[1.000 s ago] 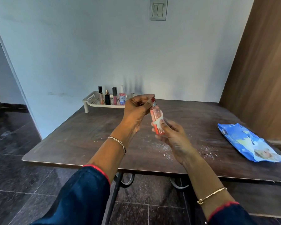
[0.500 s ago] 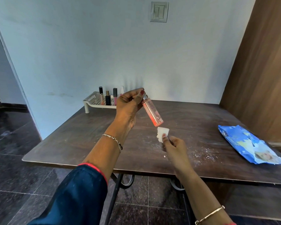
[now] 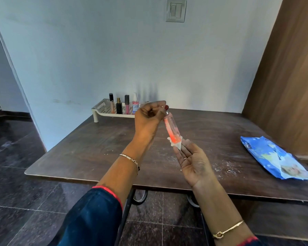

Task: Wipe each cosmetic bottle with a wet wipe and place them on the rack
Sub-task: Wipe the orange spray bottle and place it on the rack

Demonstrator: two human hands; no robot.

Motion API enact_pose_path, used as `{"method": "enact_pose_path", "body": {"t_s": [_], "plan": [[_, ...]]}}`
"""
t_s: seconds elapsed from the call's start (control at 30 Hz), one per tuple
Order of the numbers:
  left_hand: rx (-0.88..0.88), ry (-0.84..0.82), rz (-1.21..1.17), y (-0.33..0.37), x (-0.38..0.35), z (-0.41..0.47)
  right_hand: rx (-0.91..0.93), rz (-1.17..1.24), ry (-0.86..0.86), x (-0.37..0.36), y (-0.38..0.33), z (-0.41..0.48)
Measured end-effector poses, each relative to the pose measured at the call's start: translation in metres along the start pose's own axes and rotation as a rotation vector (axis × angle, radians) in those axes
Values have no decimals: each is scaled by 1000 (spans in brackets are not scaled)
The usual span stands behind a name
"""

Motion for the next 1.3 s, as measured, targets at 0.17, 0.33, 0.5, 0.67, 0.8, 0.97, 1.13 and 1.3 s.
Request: {"method": "enact_pose_path", "body": {"t_s": [0.17, 0.33, 0.5, 0.67, 0.8, 0.97, 1.13, 1.3], "plan": [[19, -267, 86, 2, -28, -25, -34, 10, -14, -4, 2, -2], [108, -249, 101, -22, -16, -41, -54, -37, -40, -3, 2, -4], [120, -298, 243, -31, -20, -54, -10, -39, 27, 8, -2, 0], [135, -171, 133, -36, -10, -49, 428, -348, 89, 8, -44, -4], [145, -140, 57, -44, -11, -54, 1014, -997, 146, -22, -71, -36], [239, -48, -148, -55, -5, -61, 1325, -1254, 107, -32, -67, -53], [310, 21, -201, -65, 5, -56, 1346, -1342, 55, -23, -53, -58], [341, -1, -272, -63, 9, -52, 1261, -1315, 16, -38, -60, -52]]}}
Point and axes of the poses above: each hand's wrist, its own z-axis towards the middle knuckle, its own x-axis out of the back of the hand, y = z × x, the point moved 9 cm from there along z, towards the middle knuckle, and after that the axes turned 7 degrees about -z, right-handed, at the moved point
